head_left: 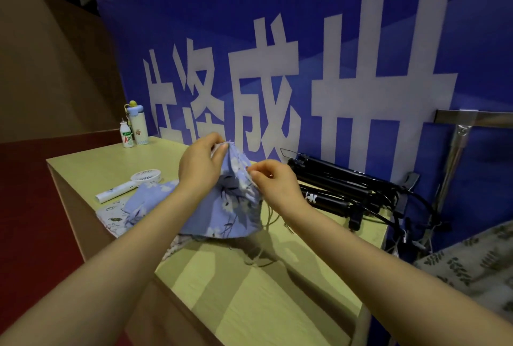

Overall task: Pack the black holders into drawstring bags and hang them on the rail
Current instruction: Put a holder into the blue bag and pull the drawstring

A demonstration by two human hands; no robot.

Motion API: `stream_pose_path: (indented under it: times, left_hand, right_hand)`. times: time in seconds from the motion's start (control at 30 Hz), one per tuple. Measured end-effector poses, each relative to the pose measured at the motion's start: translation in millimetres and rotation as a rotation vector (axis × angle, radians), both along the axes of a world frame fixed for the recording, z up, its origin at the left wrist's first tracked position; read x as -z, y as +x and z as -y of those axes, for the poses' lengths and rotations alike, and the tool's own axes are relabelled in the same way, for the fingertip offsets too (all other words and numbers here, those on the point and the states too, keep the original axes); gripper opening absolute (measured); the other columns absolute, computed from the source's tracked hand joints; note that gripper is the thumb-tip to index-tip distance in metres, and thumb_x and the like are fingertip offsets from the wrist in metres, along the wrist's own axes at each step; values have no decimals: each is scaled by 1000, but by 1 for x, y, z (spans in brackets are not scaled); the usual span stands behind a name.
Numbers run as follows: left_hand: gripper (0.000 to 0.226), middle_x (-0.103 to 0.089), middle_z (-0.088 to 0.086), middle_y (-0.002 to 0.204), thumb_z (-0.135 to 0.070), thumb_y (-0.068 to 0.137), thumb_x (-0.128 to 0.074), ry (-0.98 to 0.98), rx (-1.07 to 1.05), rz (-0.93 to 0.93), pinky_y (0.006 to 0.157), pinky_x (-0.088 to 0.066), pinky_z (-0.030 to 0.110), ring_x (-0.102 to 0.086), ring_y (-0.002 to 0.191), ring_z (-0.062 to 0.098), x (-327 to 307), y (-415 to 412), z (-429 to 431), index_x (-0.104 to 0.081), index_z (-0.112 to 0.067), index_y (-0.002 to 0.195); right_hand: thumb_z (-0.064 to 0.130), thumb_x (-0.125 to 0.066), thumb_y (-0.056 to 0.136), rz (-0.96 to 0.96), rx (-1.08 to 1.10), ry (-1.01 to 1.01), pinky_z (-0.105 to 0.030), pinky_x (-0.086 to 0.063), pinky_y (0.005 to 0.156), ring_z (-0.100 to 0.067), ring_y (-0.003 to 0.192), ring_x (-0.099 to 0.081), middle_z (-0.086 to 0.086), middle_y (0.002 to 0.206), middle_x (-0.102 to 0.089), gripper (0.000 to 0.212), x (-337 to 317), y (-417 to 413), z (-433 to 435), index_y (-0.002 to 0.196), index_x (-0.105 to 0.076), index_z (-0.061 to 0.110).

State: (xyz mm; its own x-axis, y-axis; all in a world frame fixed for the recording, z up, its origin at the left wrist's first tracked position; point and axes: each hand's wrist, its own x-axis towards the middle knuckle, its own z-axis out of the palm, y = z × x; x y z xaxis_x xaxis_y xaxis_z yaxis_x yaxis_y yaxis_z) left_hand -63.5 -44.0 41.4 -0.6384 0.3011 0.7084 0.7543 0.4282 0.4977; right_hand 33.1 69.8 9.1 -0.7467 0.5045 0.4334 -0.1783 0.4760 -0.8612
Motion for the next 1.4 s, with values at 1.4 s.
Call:
stream_pose_path:
  times: [1.4]
  left_hand:
    - [14, -61, -7, 65, -23, 83, -69, -38, 455, 445, 66, -49, 23, -56, 63, 8, 37, 26, -13, -63, -19, 72]
  right_hand:
    - [8, -55, 92, -80, -278, -1154, -28, -54, 43, -25, 47, -62, -20, 69, -61, 15, -1, -16, -19, 85, -59, -4]
